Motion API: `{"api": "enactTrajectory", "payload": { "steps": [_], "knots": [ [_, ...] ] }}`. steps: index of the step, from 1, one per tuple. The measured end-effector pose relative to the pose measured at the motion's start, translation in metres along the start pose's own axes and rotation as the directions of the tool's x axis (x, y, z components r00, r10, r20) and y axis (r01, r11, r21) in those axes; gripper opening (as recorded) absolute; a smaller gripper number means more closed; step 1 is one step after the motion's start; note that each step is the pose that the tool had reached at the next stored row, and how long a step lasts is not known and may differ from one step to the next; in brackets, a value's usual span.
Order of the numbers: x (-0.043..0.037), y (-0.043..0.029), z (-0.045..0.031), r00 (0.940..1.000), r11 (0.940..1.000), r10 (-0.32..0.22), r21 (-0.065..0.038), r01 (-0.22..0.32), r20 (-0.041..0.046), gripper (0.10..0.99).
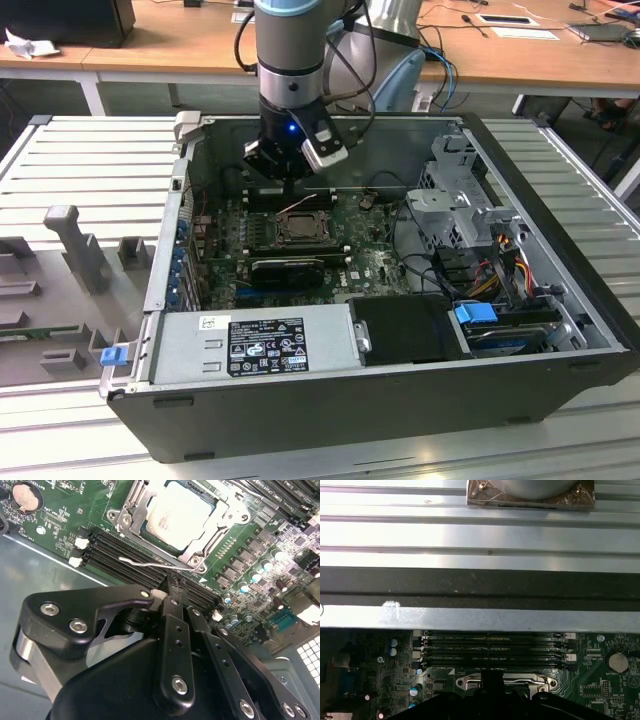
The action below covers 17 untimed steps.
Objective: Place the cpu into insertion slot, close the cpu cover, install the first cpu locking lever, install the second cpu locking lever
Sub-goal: 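Install the first cpu locking lever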
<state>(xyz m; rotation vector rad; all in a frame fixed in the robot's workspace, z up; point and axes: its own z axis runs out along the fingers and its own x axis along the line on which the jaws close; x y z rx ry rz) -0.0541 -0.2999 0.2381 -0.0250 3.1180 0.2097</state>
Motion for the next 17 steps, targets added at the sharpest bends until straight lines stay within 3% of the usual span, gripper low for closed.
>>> {"api": "enactTrajectory", "payload": {
  "steps": [8,12,17],
  "knots": [
    [-0.0021,-0.0002,0.0013,1.0000,1.0000,0.000,0.000,0.000,0.0000,0.106],
    [-0.0062,-0.0009,0.0040,1.0000,0.9998,0.000,-0.021,0.000,0.0005,0.106],
    [-0.0081,-0.0015,0.0079,0.9991,0.9988,-0.043,-0.024,0.043,-0.0044,0.106]
  ]
}}
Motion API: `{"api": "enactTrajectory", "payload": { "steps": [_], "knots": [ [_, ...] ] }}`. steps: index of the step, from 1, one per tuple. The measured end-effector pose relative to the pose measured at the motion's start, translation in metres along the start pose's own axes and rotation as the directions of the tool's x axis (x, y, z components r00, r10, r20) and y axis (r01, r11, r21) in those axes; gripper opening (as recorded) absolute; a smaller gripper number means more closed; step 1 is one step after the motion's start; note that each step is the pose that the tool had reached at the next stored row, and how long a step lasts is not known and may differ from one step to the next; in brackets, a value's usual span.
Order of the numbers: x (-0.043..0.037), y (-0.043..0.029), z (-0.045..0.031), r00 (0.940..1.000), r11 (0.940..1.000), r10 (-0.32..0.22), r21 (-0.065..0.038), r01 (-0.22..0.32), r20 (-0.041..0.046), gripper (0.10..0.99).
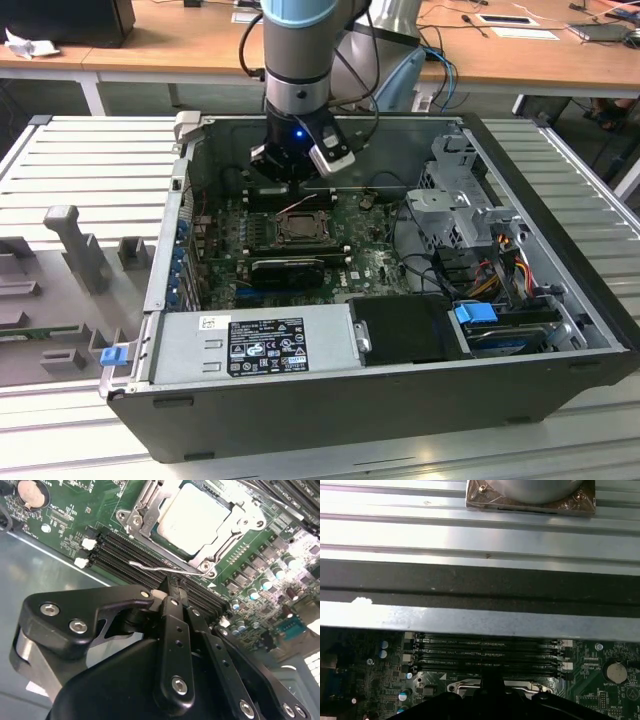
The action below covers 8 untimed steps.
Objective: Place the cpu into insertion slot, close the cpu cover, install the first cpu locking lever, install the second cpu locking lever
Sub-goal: 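Install the first cpu locking lever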
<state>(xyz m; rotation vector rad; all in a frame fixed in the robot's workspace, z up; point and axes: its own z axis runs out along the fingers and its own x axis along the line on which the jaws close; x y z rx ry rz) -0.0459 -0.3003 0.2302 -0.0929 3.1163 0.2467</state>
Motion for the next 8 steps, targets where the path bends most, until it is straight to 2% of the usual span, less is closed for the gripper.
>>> {"api": "enactTrajectory", "payload": {
  "steps": [8],
  "knots": [
    [-0.0024,-0.0004,0.0013,1.0000,1.0000,0.000,0.001,0.000,-0.0001,0.106]
  ]
}}
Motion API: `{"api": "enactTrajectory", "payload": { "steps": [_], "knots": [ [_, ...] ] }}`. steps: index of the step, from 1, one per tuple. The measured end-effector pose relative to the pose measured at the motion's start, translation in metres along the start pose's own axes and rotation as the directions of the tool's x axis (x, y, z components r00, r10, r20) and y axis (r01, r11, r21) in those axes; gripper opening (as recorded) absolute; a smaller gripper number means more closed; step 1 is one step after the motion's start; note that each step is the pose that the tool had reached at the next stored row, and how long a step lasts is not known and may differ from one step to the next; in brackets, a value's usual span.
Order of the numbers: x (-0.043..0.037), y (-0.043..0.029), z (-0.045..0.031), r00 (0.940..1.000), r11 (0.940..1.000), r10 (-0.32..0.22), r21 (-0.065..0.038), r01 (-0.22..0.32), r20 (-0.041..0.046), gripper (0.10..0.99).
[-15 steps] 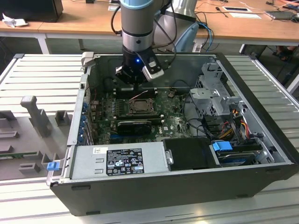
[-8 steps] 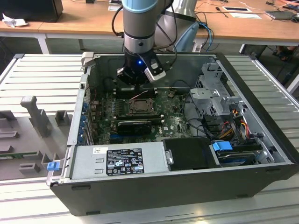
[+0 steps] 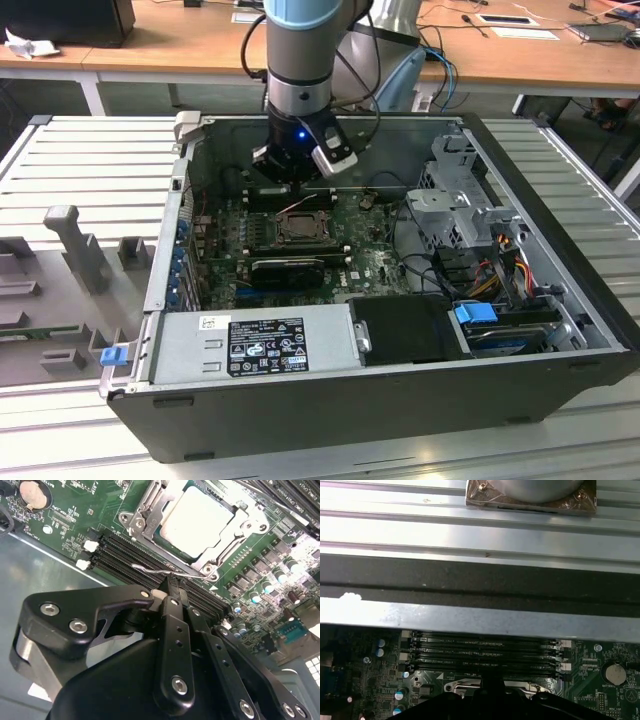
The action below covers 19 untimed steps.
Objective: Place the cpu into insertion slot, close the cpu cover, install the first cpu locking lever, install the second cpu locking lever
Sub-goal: 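Install the first cpu locking lever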
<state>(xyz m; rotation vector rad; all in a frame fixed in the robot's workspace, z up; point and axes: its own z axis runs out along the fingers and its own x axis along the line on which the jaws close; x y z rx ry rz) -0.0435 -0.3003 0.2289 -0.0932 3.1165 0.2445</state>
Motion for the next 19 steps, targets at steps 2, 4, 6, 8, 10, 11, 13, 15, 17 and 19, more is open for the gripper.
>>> {"api": "enactTrajectory", "payload": {
  "steps": [2,4,6,8,10,11,13,15,17,19],
  "knots": [
    [-0.0006,-0.0001,0.0004,1.0000,1.0000,0.000,0.000,0.000,-0.0001,0.106],
    [-0.0011,-0.0002,0.0006,1.0000,1.0000,0.000,0.000,0.000,0.0000,0.106],
    [-0.0016,-0.0002,0.0008,1.0000,1.0000,0.000,0.000,0.000,0.0000,0.106],
    [-0.0024,-0.0003,0.0012,1.0000,1.0000,0.000,0.000,0.000,0.0001,0.106],
    [-0.0042,-0.0005,0.0017,1.0000,1.0000,0.000,0.000,0.000,0.0000,0.106],
    [-0.0059,-0.0006,0.0021,1.0000,1.0000,0.000,0.000,0.000,0.0001,0.106],
    [-0.0087,-0.0007,0.0027,1.0000,1.0000,0.000,0.000,0.000,0.0001,0.106],
    [-0.0103,-0.0008,0.0037,1.0000,1.0000,0.000,0.000,0.000,0.0000,0.106],
    [-0.0117,-0.0006,0.0046,1.0000,1.0000,0.000,0.000,0.000,0.0000,0.106],
    [-0.0124,-0.0003,0.0053,1.0000,1.0000,0.000,0.000,0.000,0.0001,0.106]
  ]
}}
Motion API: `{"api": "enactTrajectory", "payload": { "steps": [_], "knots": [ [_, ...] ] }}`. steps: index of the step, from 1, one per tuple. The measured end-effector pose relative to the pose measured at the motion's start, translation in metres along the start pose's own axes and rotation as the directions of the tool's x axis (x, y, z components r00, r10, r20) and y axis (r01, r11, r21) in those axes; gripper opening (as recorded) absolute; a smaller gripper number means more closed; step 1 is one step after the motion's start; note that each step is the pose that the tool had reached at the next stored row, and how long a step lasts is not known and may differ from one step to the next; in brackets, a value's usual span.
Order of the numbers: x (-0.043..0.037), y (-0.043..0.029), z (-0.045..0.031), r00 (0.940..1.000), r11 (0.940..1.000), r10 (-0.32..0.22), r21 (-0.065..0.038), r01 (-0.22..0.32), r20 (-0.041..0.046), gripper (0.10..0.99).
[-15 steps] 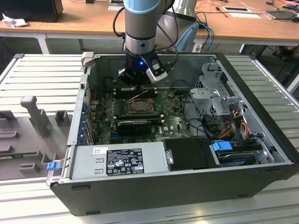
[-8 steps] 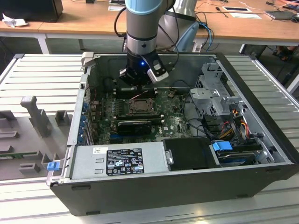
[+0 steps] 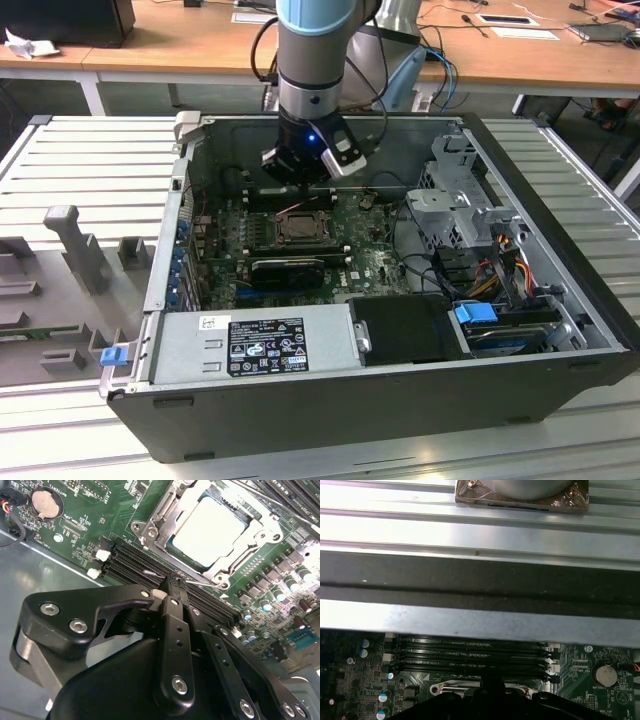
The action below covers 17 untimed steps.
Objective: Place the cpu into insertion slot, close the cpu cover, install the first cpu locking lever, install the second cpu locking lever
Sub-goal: 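Install the first cpu locking lever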
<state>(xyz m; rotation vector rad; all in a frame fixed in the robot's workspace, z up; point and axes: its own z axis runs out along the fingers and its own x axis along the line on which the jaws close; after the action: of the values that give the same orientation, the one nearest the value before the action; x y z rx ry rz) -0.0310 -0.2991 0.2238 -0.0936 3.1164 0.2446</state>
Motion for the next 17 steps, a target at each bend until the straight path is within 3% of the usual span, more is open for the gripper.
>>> {"api": "enactTrajectory", "payload": {
  "steps": [10,17],
  "knots": [
    [-0.0050,-0.0002,0.0032,0.9998,0.9998,-0.019,0.000,0.019,-0.0030,0.106],
    [-0.0050,-0.0003,0.0068,0.9998,0.9997,-0.019,0.011,0.019,-0.0033,0.106]
  ]
}}
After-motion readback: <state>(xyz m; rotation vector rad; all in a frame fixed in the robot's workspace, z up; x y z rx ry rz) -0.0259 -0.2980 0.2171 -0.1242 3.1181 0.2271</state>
